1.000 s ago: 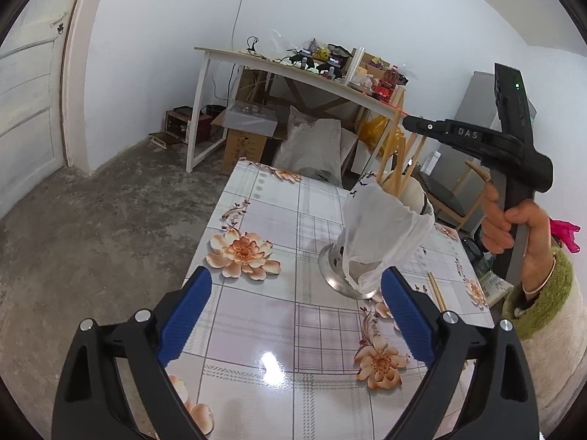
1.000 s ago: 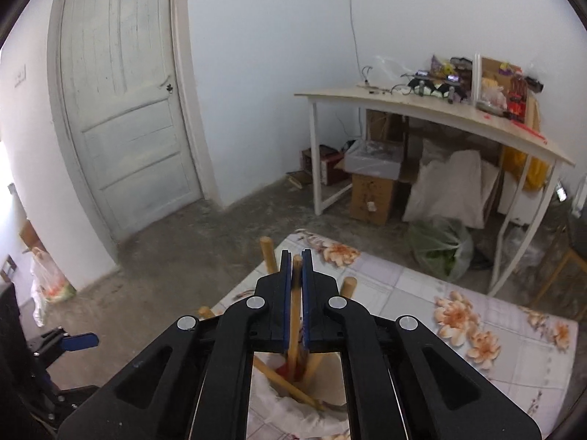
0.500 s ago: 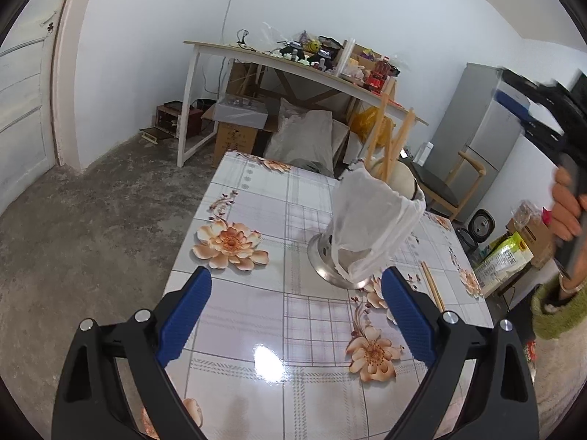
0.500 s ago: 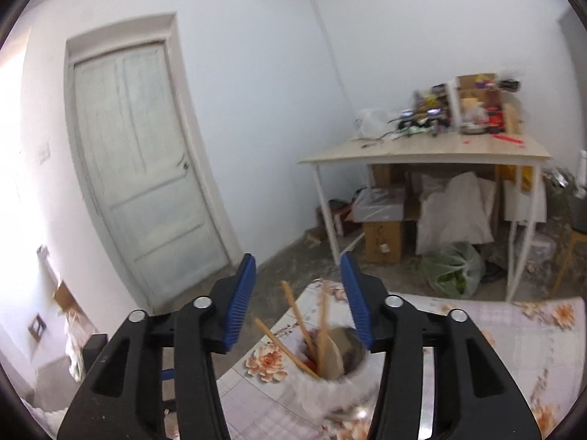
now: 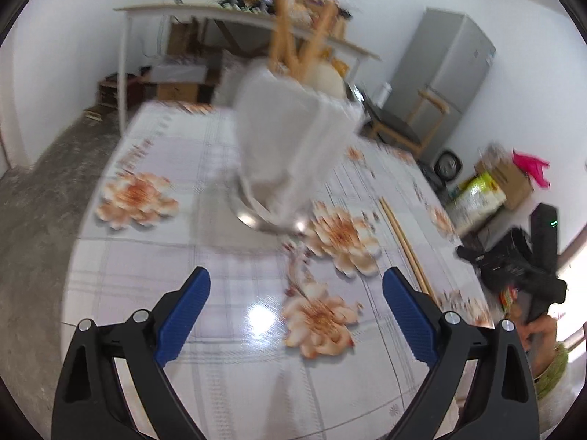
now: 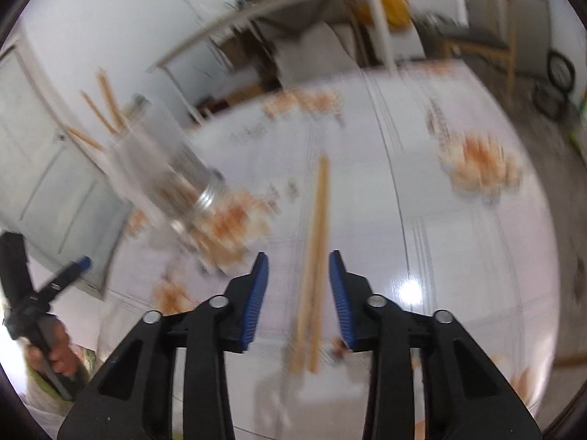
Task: Organize utensils
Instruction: 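Close the right tool on a bamboo chopstick on the table while the left tool approaches another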
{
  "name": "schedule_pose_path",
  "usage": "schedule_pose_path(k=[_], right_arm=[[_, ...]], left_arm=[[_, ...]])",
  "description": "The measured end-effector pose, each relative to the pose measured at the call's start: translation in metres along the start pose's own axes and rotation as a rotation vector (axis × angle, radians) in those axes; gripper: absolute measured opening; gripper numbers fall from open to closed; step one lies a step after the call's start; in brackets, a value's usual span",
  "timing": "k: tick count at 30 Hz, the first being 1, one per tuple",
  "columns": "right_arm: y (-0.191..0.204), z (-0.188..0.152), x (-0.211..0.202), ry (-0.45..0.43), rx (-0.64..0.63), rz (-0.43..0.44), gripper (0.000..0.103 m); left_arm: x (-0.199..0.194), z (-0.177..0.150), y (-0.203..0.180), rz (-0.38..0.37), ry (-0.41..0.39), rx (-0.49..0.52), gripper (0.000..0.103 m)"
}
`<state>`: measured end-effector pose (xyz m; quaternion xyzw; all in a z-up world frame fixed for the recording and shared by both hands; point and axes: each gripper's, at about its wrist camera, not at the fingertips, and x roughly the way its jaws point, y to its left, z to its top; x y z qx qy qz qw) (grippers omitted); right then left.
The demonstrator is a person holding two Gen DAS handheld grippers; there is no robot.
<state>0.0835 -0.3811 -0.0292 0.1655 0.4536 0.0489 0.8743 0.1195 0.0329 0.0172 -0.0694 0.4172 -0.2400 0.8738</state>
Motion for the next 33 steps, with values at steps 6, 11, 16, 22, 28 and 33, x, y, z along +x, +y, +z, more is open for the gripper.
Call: schedule_pose_path(k=[6,11,16,22,28,33], right_arm=[[-0.005,-0.022,0.024,0.04,-0.035,-0.026,0.021],[-0.007,-0.022,0.034,0.057,-0.082,-0.039,0.012],[-0.006,-0.022,0.039,0.056,-0.13,-0.066,0.008],[-0.004,-0.023,0.041,0.028,-0.139,-0.112,0.004],[-0.028,-0.026,0.029,0.006,-0.051,-0.116,0.004],[-0.052,-0.032,0.016,0.001,0.036,-0.08,0.004]], left_arm=[[0.032,-0.014,-0.032,0.008,0.102,0.051,0.097],[0.048,-0.022,-0.048,0.061,0.163,0.053,0.097],[0.058,-0.023,-0.058,0.081,0.194,0.08,0.097],[0.069,-0.015,-0.07,0.049,0.195,0.093,0.097],[0.081,-0.007,-0.088,0.047,0.193,0.125,0.097],[0.1,0.002,-0.106,0.053,0.188,0.136,0.097]])
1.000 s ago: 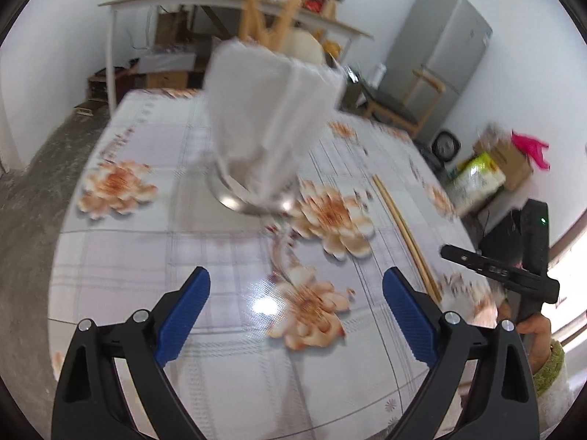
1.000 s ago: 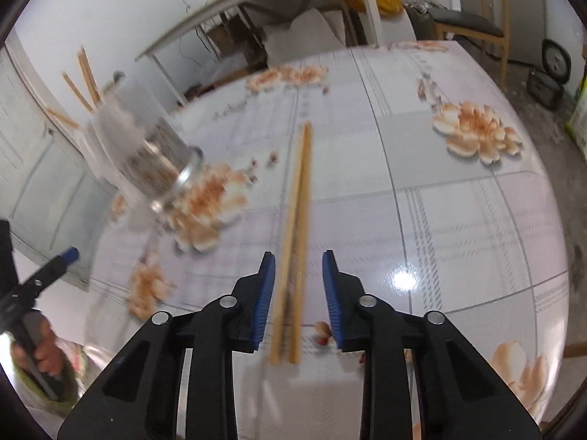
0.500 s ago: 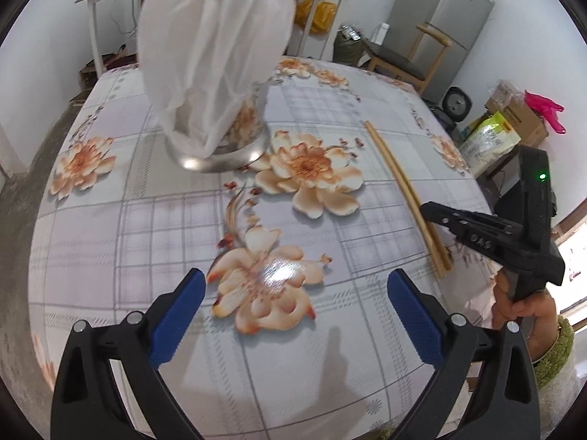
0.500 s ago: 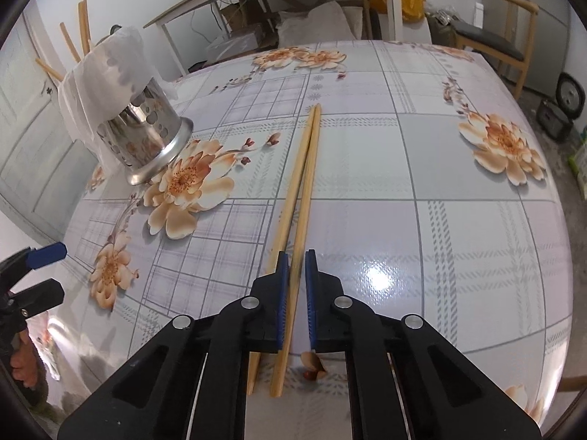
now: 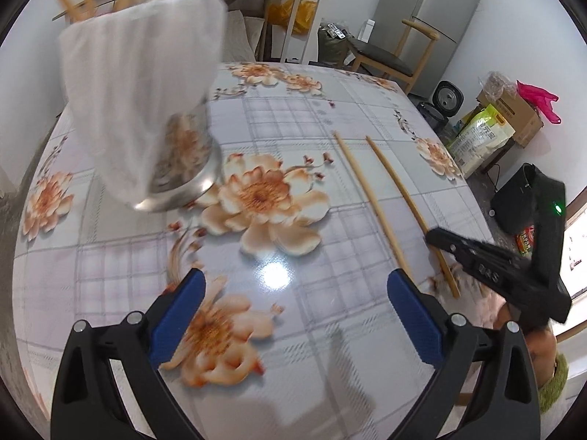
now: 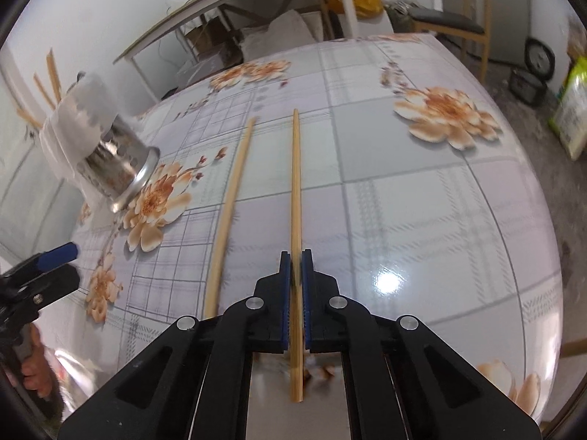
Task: Organize utensils
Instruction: 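Close the right tool on a bamboo chopstick on the table while the left tool approaches another, then close the left tool on the other bamboo chopstick lying on the table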
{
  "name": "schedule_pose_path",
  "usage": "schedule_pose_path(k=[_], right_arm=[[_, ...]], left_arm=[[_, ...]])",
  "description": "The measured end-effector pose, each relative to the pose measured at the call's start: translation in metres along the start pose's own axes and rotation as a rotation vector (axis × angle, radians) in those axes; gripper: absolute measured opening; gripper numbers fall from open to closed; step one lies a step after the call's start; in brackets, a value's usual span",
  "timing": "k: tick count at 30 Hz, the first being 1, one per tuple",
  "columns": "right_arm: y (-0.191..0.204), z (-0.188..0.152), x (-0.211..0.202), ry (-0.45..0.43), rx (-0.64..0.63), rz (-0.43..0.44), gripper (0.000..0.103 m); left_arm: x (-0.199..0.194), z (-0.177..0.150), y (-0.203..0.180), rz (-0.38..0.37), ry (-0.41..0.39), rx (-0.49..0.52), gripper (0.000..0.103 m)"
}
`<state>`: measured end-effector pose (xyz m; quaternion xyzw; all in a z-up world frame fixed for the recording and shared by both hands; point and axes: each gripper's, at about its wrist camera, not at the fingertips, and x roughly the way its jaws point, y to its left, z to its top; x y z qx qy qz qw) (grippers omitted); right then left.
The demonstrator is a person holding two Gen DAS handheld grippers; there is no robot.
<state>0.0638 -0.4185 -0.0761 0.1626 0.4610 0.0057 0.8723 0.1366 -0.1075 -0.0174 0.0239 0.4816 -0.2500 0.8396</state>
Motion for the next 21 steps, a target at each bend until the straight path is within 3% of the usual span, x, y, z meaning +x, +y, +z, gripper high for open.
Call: schedule_pose_path(k=[12,21], right_arm=[[-0.016,-0.004,-0.004,0.002,0.054,0.088,0.004],[-0.021,-0.004,-0.004,0.006,0.073,0.12,0.004]], left_arm=[[0.078,0.054,-0.059,0.057,0.016,0.149,0.097],[0.118,0.063,-0.064,0.138,0.087,0.189,0.097]])
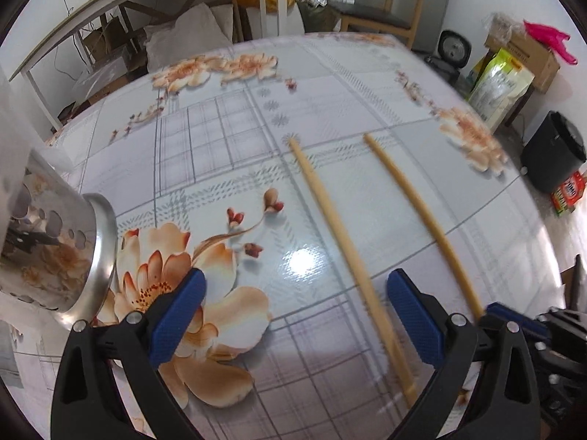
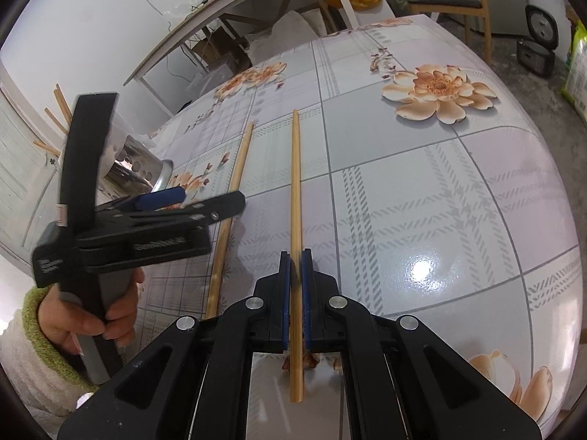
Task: Organize utensils
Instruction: 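Close the left tool on the other bamboo chopstick lying on the table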
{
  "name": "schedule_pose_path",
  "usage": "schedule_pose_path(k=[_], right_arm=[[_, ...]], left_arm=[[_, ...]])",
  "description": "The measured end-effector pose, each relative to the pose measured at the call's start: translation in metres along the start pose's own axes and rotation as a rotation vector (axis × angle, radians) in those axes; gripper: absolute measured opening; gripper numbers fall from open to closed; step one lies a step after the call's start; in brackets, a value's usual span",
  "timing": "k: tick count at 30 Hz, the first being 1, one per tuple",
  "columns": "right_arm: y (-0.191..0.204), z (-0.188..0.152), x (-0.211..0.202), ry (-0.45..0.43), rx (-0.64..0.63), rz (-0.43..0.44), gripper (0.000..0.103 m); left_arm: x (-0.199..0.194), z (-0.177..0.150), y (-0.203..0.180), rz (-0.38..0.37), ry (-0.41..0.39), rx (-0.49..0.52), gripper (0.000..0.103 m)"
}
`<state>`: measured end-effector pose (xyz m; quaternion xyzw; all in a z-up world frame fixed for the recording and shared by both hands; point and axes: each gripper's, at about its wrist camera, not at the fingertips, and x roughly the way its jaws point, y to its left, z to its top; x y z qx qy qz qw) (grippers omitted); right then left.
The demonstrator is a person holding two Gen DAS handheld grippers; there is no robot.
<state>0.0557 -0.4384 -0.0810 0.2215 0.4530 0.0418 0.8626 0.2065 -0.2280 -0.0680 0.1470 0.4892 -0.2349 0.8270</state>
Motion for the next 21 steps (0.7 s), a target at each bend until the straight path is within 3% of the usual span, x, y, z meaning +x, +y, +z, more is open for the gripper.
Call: schedule_pose_path(k=[8,21], right_arm=[[0.0,0.001,0.0,-0.001,-0.005,-0.004,0.004],[0.002,0.001,0.001,-0.001,-0.012,-0.014,0.004]], left_arm=[[-0.003,-0.011,0.014,0.024,0.004,-0.05,0.097],[-0.03,-0.061,0.032,0.066,-0.027,-0.128,0.097]])
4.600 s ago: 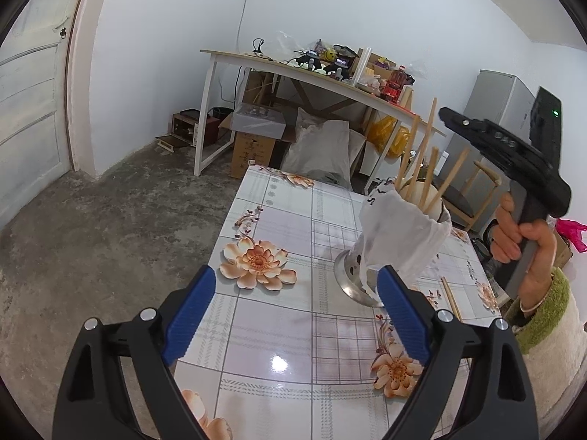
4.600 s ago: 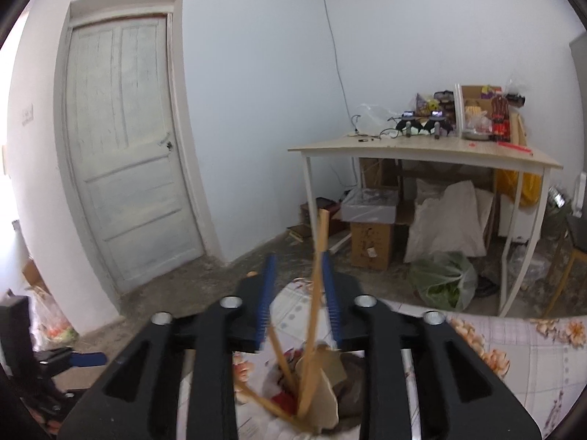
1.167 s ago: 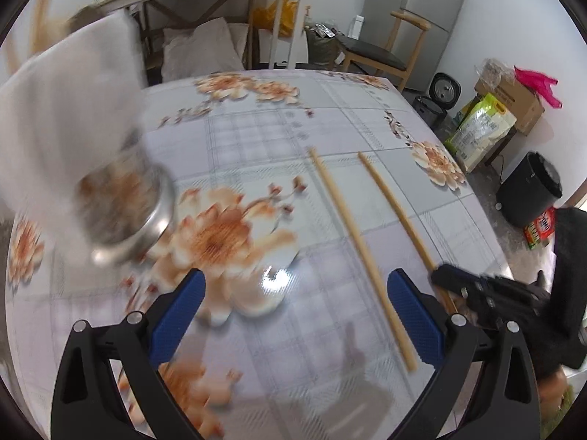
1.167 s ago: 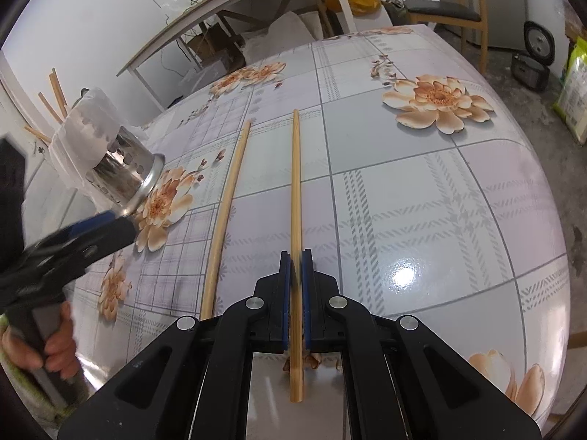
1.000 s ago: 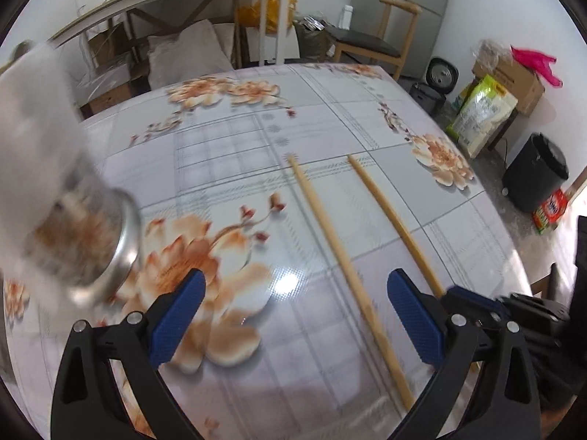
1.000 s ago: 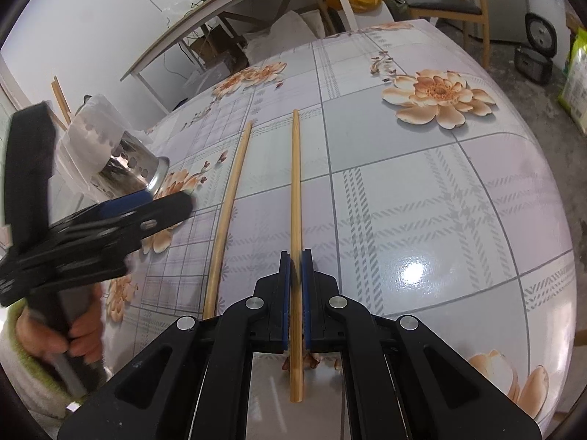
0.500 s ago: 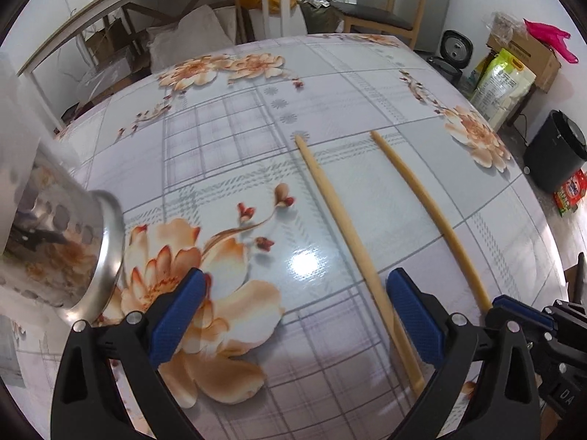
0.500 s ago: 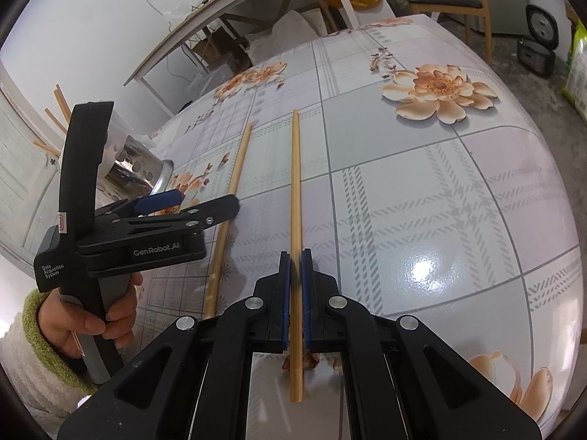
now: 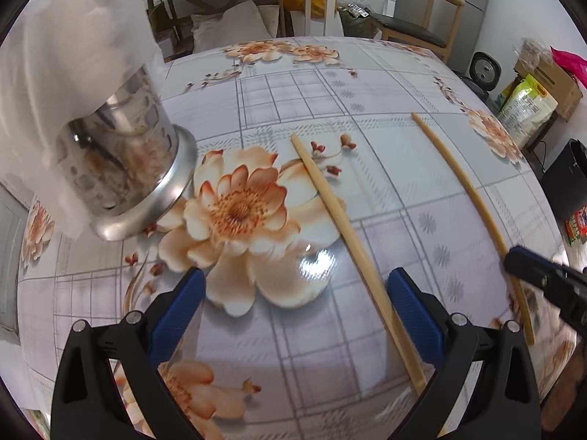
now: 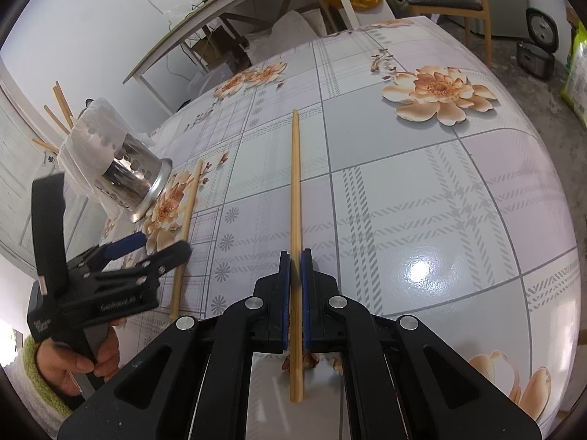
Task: Organize utensils
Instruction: 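Close the left tool on the other bamboo chopstick lying on the table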
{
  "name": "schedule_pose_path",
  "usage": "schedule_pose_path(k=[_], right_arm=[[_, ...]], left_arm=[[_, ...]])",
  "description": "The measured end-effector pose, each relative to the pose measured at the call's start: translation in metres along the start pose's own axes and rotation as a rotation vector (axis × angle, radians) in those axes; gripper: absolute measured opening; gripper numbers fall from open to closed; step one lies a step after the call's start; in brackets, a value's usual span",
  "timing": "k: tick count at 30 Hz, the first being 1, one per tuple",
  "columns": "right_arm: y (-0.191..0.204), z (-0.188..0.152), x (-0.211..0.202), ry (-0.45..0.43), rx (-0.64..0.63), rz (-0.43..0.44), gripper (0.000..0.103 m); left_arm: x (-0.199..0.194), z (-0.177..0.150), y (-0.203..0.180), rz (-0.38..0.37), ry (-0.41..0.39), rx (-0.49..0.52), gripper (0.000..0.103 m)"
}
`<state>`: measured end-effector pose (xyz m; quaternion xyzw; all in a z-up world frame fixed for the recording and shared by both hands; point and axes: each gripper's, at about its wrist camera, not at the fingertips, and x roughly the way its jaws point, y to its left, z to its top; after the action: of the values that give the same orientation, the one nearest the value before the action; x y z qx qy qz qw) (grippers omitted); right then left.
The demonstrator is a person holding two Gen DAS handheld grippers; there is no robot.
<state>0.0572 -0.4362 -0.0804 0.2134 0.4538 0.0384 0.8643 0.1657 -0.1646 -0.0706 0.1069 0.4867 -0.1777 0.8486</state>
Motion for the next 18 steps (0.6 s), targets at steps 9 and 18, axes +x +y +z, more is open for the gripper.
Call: schedule_pose_path(k=[9,18], right_arm=[[0.001,-0.001,0.001,-0.002,-0.004,-0.012,0.004],[0.002,-0.002,0.001,-0.005,-0.002,-0.013,0.004]], left_arm=[[-0.007,-0.011,0.0,0.009,-0.042,-0.011,0.097],[-0.008,-0.015,0.0,0.004,-0.064,0.004,0.097]])
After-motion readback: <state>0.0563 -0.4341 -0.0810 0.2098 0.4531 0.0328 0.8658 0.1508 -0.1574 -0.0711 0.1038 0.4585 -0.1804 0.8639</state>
